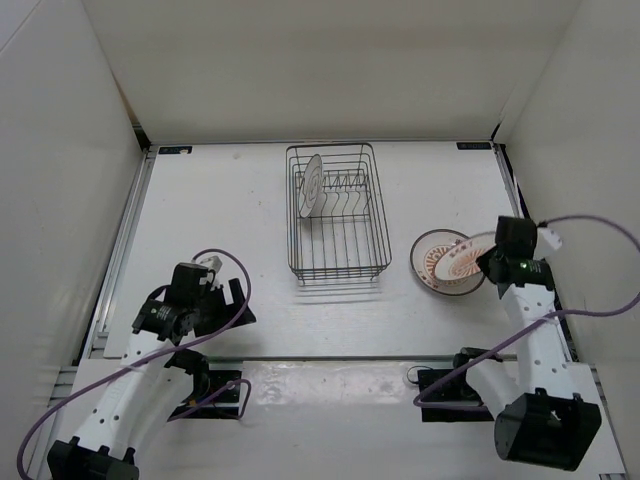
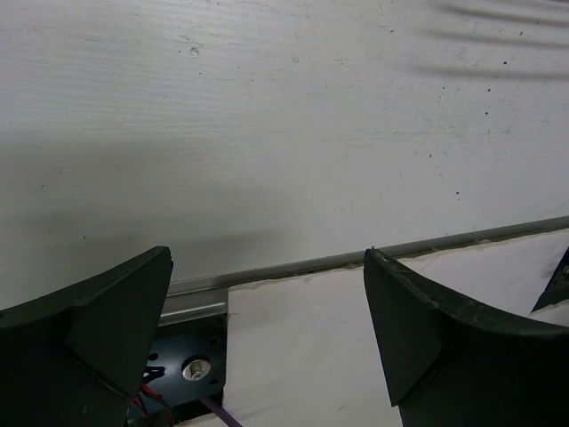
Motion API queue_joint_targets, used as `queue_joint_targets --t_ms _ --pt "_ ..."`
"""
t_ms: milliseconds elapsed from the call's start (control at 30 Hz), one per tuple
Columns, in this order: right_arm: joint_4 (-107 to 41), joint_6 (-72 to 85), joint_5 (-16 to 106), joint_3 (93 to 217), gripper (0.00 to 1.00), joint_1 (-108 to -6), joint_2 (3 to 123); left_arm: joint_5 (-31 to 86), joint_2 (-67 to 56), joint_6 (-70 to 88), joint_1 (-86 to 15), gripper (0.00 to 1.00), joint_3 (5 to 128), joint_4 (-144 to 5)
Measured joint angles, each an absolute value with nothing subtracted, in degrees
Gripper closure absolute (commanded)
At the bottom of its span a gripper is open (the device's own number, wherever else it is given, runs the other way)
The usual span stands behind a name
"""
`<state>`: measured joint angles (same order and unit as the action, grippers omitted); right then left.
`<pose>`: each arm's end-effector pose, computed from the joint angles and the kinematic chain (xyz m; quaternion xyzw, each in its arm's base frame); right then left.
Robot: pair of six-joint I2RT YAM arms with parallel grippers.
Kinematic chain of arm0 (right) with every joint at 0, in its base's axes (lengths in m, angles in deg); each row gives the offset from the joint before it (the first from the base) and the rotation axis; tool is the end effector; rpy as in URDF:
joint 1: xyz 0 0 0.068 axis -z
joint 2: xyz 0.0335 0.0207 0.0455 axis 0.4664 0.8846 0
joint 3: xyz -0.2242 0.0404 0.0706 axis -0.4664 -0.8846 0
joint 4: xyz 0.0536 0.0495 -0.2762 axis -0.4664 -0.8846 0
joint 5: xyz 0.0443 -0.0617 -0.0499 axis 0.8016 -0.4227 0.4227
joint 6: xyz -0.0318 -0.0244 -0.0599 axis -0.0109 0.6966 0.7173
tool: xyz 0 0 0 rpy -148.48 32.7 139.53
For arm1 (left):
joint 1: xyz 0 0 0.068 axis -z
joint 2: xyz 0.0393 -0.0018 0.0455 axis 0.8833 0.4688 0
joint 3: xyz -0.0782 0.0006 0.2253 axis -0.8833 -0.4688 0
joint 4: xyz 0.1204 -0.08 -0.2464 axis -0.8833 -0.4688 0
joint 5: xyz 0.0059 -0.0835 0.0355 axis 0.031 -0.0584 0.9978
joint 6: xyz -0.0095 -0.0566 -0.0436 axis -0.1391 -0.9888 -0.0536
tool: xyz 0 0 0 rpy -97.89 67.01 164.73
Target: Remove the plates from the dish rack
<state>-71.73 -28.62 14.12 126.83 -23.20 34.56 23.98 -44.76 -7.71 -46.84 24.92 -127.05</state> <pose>0.2453 -0.0436 0.2400 0.4303 0.7974 -0.0563 0.4194 0.1647 -0.0575 0.1650 -0.0840 0.9600 -0.1851 0.1928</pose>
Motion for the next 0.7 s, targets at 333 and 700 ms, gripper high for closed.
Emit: queue_joint_targets --t_ms 333,700 --pt "-57.9 -40.6 26.1 106.9 0.78 -16.2 25.7 23.3 -44.7 -7.8 -46.5 0.01 24.9 -126.9" --pt "-62.5 -48.7 27.1 100.5 0.39 -15.4 23.9 23.5 -44.8 -7.8 -46.4 0.01 24.9 -126.9"
